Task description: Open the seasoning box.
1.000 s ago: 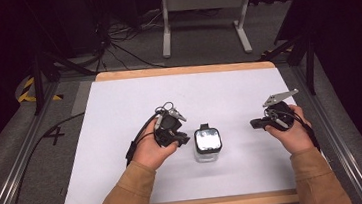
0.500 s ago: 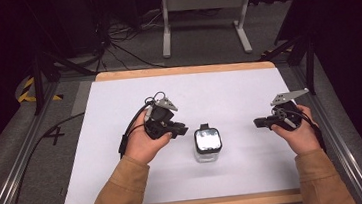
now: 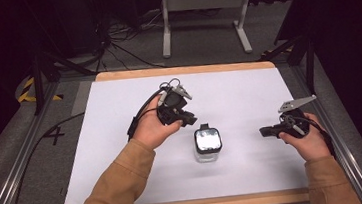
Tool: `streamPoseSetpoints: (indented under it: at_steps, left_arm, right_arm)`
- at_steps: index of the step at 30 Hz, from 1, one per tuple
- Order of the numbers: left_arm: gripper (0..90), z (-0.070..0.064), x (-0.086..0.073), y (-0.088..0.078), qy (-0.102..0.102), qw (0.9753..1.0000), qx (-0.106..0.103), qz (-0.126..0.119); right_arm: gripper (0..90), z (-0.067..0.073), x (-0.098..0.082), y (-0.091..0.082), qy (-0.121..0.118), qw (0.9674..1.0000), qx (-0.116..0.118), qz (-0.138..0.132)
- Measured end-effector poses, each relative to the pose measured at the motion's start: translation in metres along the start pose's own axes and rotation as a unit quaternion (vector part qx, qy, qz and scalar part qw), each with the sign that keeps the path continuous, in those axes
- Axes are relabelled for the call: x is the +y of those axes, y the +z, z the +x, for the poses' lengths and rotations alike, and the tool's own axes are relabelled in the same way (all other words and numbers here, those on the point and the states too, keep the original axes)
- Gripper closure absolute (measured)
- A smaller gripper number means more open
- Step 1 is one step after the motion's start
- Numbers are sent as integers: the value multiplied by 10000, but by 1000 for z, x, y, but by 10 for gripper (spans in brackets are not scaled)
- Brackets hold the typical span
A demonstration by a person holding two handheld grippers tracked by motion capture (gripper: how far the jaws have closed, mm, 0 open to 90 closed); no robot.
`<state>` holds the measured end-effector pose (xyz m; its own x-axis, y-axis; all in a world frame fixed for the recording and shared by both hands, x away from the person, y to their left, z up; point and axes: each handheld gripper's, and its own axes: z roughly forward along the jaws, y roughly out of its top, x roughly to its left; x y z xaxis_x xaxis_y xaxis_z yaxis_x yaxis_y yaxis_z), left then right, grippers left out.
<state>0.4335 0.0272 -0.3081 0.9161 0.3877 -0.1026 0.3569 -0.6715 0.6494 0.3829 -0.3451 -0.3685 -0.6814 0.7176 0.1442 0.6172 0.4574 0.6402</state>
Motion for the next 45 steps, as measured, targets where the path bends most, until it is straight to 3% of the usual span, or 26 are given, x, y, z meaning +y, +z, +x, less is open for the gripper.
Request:
streamPoseSetpoints:
  at_steps: [4, 8, 11, 18, 29, 45]
  left_arm:
    - [781, 0, 11, 5, 88, 9999, -89, 70]
    - [794, 1, 20, 15, 257, 9988, -188, 368]
    - [793, 3, 28, 25, 405, 9962, -204, 739]
    - [841, 6, 40, 40, 508, 9910, -192, 1224]
    - [896, 8, 42, 58, 541, 9885, -285, 1383]
    - [898, 9, 42, 62, 450, 9893, -201, 1376]
  right_arm:
    - [898, 0, -5, -2, 52, 10000, -9, 30]
    - [898, -1, -9, -5, 89, 10000, -13, 20]
    - [898, 0, -11, -6, 108, 9999, -4, 31]
    - [898, 0, -16, -7, 120, 9999, -37, 53]
    - [898, 0, -21, -11, 174, 9998, -73, 42]
    - [895, 3, -21, -10, 139, 9999, -76, 69]
